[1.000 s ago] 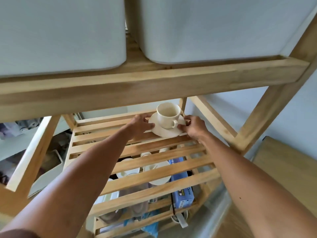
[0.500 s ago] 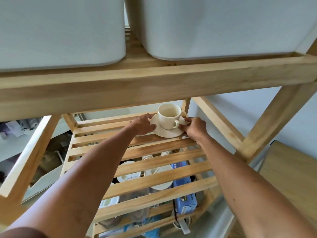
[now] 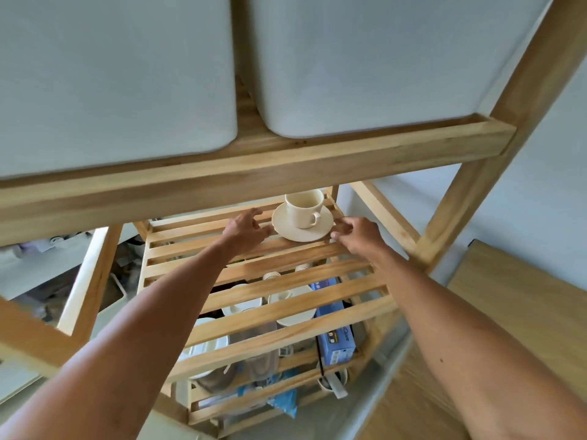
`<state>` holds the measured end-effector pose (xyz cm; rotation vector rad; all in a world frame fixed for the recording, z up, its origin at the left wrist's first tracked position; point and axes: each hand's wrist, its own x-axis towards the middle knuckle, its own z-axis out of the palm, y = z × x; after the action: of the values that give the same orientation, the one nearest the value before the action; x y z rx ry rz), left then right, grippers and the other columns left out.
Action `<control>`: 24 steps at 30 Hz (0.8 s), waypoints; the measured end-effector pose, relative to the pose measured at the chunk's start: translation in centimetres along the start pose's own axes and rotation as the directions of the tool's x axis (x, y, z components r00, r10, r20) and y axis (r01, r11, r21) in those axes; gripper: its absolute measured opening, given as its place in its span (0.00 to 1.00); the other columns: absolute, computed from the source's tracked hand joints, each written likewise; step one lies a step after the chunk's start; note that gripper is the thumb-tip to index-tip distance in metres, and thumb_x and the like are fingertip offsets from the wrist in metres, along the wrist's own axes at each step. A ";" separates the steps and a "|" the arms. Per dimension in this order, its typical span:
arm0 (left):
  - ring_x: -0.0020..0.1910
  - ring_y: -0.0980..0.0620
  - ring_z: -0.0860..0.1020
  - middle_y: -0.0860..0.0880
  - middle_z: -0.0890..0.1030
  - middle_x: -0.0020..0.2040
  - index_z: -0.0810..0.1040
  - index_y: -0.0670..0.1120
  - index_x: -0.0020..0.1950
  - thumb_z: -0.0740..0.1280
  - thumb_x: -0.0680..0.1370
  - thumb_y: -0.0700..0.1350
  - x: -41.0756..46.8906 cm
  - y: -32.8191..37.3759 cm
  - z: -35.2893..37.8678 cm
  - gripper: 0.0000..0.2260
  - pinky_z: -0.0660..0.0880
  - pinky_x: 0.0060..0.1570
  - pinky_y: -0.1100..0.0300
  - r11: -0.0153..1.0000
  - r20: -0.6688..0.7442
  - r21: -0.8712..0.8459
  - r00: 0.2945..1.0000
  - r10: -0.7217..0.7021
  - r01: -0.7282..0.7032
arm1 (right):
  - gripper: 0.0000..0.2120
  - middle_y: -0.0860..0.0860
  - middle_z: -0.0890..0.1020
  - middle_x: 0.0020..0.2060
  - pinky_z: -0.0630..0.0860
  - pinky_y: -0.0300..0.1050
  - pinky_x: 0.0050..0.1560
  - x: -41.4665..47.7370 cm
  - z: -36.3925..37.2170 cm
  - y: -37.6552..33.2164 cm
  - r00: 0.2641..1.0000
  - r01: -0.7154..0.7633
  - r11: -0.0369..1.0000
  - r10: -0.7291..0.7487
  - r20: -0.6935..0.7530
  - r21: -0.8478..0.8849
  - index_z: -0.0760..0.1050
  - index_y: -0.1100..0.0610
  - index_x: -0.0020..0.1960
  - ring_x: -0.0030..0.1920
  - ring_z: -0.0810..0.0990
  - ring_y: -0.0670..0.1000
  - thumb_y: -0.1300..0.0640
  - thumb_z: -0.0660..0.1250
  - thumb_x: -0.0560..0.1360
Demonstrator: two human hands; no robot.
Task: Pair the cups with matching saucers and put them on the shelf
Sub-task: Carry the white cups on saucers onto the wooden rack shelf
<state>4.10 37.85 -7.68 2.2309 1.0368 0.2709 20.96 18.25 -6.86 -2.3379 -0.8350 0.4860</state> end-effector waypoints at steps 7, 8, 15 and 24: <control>0.54 0.48 0.77 0.47 0.77 0.56 0.68 0.54 0.72 0.69 0.75 0.57 -7.5 2.3 -2.9 0.27 0.72 0.51 0.57 0.996 0.016 0.040 0.997 0.074 -0.074 | 0.29 0.51 0.77 0.65 0.70 0.29 0.50 -8.4 -4.1 -1.3 0.995 0.046 0.998 -0.042 0.091 -0.040 0.65 0.50 0.75 0.63 0.77 0.51 0.52 0.70 0.76; 0.54 0.47 0.77 0.48 0.77 0.56 0.68 0.54 0.72 0.69 0.75 0.56 -8.8 3.1 -3.2 0.27 0.72 0.54 0.56 0.994 0.011 0.049 0.995 0.096 -0.096 | 0.29 0.50 0.76 0.65 0.66 0.24 0.45 -9.9 -4.9 -1.5 0.994 0.061 0.996 -0.055 0.092 -0.064 0.65 0.50 0.75 0.63 0.77 0.51 0.52 0.70 0.77; 0.50 0.45 0.80 0.47 0.80 0.54 0.71 0.52 0.70 0.73 0.72 0.54 -19.0 8.6 -4.9 0.27 0.77 0.55 0.49 0.980 0.031 -0.064 0.981 0.193 -0.191 | 0.29 0.53 0.74 0.69 0.67 0.37 0.60 -21.0 -11.0 -2.2 0.991 0.119 0.991 -0.123 0.051 0.064 0.66 0.54 0.75 0.68 0.74 0.52 0.53 0.70 0.77; 0.49 0.46 0.80 0.47 0.79 0.53 0.70 0.52 0.70 0.71 0.76 0.51 -31.5 14.4 -5.0 0.24 0.77 0.51 0.54 0.958 0.110 -0.130 0.957 0.269 -0.255 | 0.27 0.48 0.76 0.60 0.74 0.45 0.61 -33.3 -18.1 0.5 0.995 0.089 0.988 -0.083 -0.050 0.130 0.69 0.50 0.73 0.60 0.75 0.49 0.51 0.71 0.76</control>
<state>-10.28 10.09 7.99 2.2474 0.6405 0.2915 6.03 -11.78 10.86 -2.1744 -0.8528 0.4370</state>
